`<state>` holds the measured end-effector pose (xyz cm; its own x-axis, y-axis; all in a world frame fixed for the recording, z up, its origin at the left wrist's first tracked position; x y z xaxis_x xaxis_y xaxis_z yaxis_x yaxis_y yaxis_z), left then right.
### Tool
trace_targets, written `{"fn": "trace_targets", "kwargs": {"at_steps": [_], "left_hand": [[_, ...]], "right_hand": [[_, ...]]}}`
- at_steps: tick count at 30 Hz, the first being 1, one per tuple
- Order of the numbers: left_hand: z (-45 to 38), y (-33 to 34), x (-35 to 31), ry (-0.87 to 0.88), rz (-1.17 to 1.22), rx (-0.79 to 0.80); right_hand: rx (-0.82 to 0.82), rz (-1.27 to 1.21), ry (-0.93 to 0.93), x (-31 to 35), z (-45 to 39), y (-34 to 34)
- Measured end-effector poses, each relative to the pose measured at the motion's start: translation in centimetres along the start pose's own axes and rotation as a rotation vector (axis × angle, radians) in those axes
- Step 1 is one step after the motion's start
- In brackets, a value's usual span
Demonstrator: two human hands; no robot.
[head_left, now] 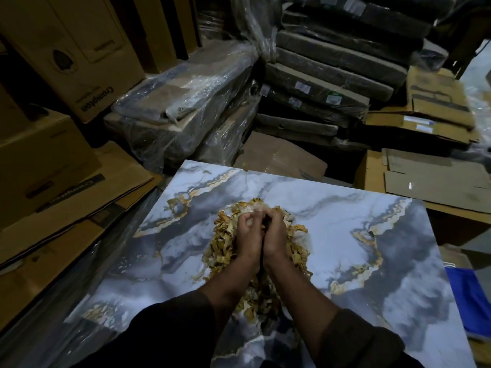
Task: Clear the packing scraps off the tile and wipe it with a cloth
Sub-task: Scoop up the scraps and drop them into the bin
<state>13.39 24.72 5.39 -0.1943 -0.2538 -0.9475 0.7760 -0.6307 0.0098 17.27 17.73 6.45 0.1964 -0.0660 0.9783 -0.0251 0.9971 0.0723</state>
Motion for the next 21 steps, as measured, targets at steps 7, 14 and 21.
{"fn": "trace_targets", "kwargs": {"at_steps": [7, 14, 21], "left_hand": [[0.8, -1.2, -0.7, 0.040, -0.197, -0.105], [1.7, -1.1, 0.1, -0.156, 0.079, -0.093], [3.5, -0.3, 0.0, -0.153, 0.280, -0.050]], "right_hand": [[-0.078, -0.116, 0.114, -0.6, 0.6, -0.5], [-0.067, -0.117, 0.232, -2.0, 2.0, -2.8], [-0.005, -0.270, 0.469, -2.7, 3.4, -3.5]]}}
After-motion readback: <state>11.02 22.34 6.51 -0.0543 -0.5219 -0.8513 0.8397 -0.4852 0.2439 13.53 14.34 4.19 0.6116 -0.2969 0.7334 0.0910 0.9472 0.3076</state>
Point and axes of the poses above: each hand's wrist, its own z-axis away from the middle knuckle, its own y-axis out of the palm, x = y × z, the point moved 7 cm from there along -z, towards the middle knuckle, and after that the axes turned 6 degrees about -x, right-handed, at the moved point
